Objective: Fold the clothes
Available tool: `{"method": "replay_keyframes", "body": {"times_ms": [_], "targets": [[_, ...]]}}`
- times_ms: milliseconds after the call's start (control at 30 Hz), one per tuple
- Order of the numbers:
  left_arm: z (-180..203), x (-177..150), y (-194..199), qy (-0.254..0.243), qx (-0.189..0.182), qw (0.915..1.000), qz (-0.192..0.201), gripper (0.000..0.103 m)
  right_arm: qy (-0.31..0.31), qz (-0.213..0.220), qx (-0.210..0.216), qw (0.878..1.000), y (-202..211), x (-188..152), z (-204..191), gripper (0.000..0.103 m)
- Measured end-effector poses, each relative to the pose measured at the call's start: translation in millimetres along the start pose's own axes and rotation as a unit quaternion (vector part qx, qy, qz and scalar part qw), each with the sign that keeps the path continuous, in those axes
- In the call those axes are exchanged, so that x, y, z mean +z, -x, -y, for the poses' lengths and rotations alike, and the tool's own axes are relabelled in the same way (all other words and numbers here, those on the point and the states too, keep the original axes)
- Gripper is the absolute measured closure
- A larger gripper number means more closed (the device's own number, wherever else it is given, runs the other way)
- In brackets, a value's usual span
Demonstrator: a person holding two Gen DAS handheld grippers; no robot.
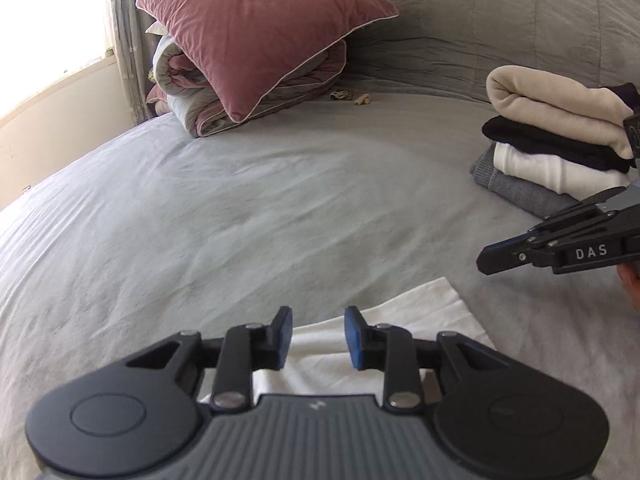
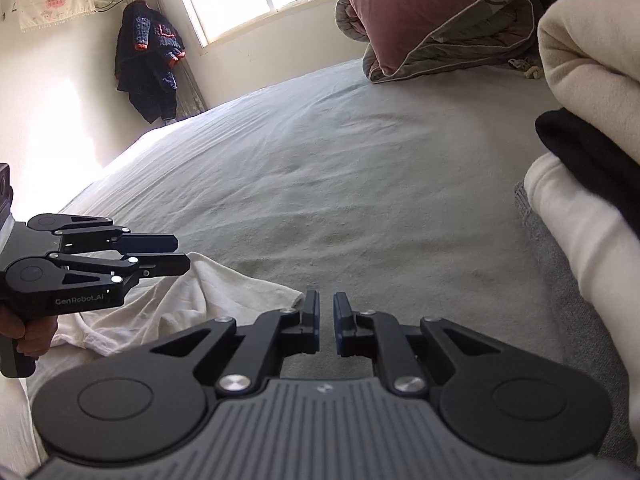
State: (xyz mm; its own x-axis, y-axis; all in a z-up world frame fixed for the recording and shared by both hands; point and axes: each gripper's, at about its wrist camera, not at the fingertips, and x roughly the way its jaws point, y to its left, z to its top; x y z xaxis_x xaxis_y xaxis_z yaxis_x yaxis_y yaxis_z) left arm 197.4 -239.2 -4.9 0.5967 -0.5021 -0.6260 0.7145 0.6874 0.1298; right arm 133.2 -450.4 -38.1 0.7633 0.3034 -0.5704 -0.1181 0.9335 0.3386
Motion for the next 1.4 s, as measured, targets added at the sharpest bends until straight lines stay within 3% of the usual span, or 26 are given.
{"method": "replay_keyframes", "body": {"times_ms": [100, 200, 267, 333, 433, 467, 633, 667, 700, 733, 767, 933, 1100, 1400], "targets": [[1.8, 14.6, -17.6, -0.014, -0.053, 0.9984, -0.015, 0.064, 0.021, -0.018, 0.032, 0.999, 7.4, -2.0, -6.2, 0.09], [-12.0, 25.3, -45.5, 0.018, -0.101, 0.9935, -0.051, 0.064, 0.079, -0.016, 0.075, 0.994, 19.6, -7.0, -19.4, 0.089], [-15.5, 27.6, -56.8, 0.037, -0.129, 0.9889, -0.065, 0.064, 0.123, -0.012, 0.093, 0.988, 25.1, -11.6, -30.3, 0.083], [-16.5, 28.3, -63.6, 0.054, -0.155, 0.9838, -0.073, 0.065, 0.152, -0.008, 0.112, 0.982, 28.0, -15.1, -40.5, 0.062], [-16.9, 27.5, -71.8, 0.077, -0.185, 0.976, -0.086, 0.068, 0.184, -0.015, 0.125, 0.975, 21.6, -18.7, -51.1, 0.06], [-16.3, 26.7, -73.9, 0.081, -0.19, 0.9741, -0.091, 0.073, 0.194, -0.021, 0.125, 0.973, 18.9, -20.8, -54.4, 0.06], [-10.0, 21.9, -76.8, 0.079, -0.181, 0.9762, -0.091, 0.081, 0.237, -0.045, 0.101, 0.965, -2.6, -32.5, -71.0, 0.062], [-9.2, 21.2, -77.3, 0.082, -0.18, 0.9761, -0.089, 0.092, 0.245, -0.048, 0.092, 0.964, -8.2, -34.8, -72.9, 0.067], [-8.9, 20.6, -78.5, 0.089, -0.18, 0.9756, -0.089, 0.102, 0.254, -0.047, 0.086, 0.962, -9.8, -36.2, -74.2, 0.083], [-8.4, 19.9, -78.2, 0.092, -0.177, 0.9763, -0.084, 0.102, 0.257, -0.046, 0.086, 0.962, -9.2, -35.9, -74.2, 0.099], [-7.8, 19.1, -77.5, 0.094, -0.173, 0.9774, -0.077, 0.103, 0.26, -0.041, 0.082, 0.961, -6.4, -35.2, -72.5, 0.102], [-5.8, 23.0, -67.0, 0.108, -0.153, 0.982, -0.024, 0.103, 0.289, -0.023, 0.028, 0.957, 8.6, -33.8, -65.5, 0.102], [-2.3, 33.6, -66.4, 0.128, -0.144, 0.9811, 0.013, 0.103, 0.331, -0.029, -0.044, 0.942, 16.3, -36.4, -62.2, 0.102], [16.5, 18.0, -95.3, 0.128, -0.109, 0.9857, 0.011, 0.103, 0.343, -0.052, -0.057, 0.936, 5.4, -43.1, -58.4, 0.102]]}}
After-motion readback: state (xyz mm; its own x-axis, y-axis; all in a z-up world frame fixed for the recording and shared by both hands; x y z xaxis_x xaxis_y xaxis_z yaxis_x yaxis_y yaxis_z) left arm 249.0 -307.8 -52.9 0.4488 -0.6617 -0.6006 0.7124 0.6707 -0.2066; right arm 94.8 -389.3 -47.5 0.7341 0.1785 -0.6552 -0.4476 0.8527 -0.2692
